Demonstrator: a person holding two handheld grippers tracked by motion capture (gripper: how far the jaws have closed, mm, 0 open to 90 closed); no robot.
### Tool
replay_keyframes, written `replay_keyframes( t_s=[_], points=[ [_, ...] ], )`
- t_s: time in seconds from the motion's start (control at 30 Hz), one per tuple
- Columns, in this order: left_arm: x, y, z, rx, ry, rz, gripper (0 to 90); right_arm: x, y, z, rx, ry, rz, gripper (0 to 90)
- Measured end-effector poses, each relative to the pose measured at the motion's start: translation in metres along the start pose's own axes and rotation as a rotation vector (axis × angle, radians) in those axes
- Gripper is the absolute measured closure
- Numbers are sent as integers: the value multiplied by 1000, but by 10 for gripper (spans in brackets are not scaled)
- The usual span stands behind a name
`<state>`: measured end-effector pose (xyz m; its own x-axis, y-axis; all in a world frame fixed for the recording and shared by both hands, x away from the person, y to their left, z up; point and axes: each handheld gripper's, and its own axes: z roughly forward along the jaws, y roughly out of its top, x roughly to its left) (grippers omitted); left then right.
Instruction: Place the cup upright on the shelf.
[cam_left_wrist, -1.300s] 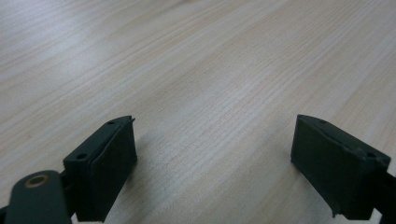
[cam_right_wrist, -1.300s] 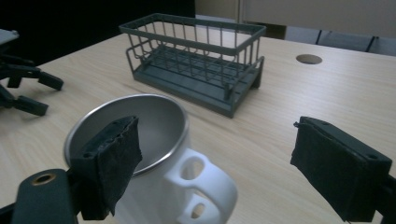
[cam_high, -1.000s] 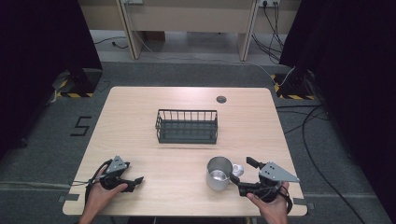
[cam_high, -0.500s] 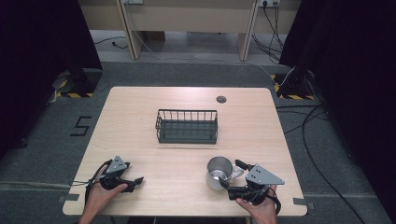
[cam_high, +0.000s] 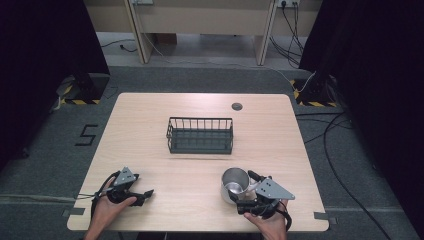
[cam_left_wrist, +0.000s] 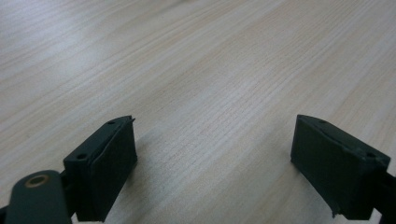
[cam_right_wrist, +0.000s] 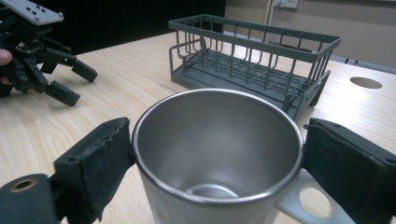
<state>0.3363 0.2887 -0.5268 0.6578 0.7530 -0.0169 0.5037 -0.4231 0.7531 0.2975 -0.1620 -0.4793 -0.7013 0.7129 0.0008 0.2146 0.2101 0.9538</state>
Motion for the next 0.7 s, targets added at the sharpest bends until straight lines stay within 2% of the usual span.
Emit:
replay_keyframes(
  t_s=[0.33,0.7],
  points=[
    [0,0,0,-1,0,-1,133,-2,-4,16,-12,9,-3,31],
    [0,0,0,-1,0,-1,133,-3,-4,23,-13,15,-3,61]
  ],
)
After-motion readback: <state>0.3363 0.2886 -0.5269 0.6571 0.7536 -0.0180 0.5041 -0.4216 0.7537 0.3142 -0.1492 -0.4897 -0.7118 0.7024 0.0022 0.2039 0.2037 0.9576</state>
